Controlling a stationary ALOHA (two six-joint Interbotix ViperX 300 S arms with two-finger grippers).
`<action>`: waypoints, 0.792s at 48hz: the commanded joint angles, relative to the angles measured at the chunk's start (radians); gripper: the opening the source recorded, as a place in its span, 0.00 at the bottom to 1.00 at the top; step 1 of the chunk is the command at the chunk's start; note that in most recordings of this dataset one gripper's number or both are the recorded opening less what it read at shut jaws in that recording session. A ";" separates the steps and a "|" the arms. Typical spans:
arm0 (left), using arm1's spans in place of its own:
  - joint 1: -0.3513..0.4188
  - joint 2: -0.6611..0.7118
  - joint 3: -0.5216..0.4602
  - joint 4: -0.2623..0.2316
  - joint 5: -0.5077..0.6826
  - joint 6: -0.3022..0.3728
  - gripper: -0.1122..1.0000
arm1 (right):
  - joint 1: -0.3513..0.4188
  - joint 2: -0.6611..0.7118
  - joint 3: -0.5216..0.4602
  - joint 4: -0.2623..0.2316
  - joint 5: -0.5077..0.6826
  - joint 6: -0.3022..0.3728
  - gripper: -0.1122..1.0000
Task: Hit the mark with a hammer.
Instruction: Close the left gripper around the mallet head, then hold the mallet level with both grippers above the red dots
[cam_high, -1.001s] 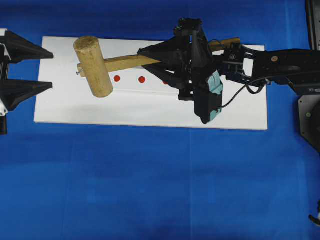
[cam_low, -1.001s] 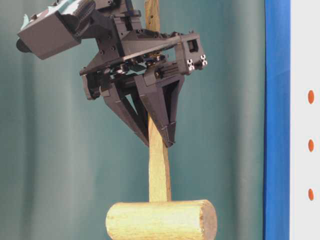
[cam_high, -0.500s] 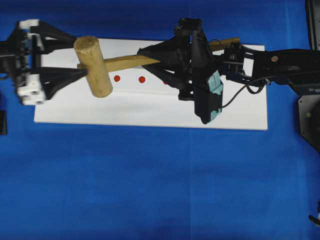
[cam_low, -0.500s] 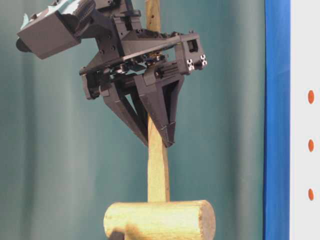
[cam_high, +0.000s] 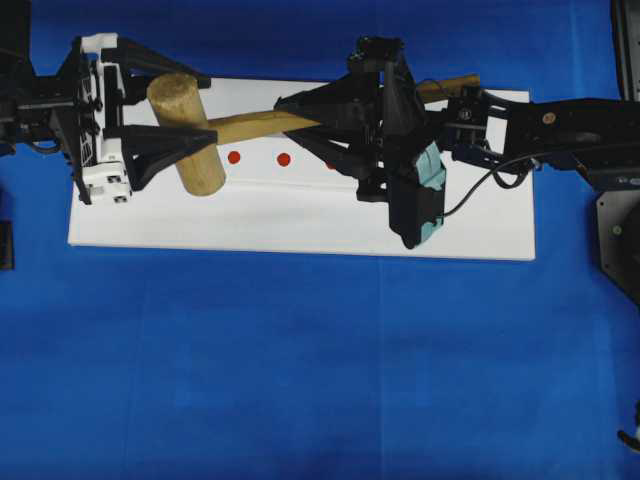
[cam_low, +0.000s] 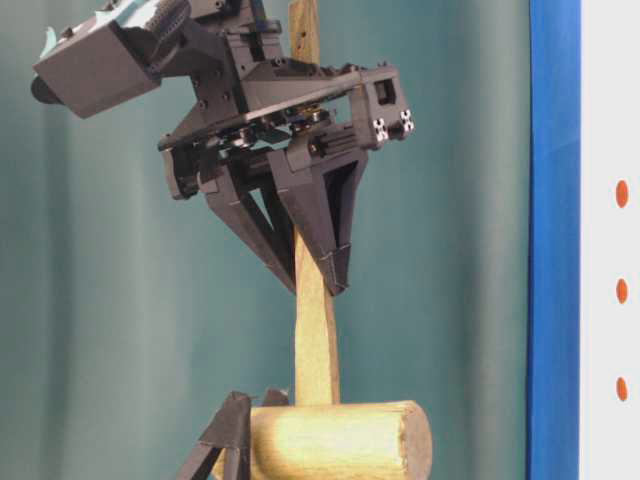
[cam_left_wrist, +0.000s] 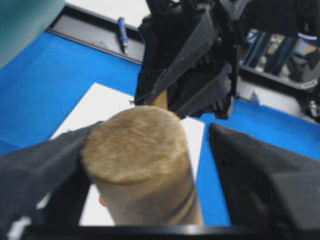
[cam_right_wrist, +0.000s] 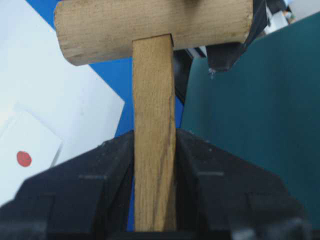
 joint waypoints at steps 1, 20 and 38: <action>-0.005 -0.017 -0.005 0.003 -0.008 -0.015 0.65 | -0.003 -0.029 -0.017 0.003 -0.017 0.003 0.19; -0.008 -0.025 0.000 0.003 0.014 -0.025 0.52 | -0.003 -0.028 -0.020 0.003 -0.006 0.003 0.19; -0.008 -0.026 0.002 0.005 0.015 -0.018 0.52 | -0.009 -0.028 -0.026 0.041 0.071 0.011 0.46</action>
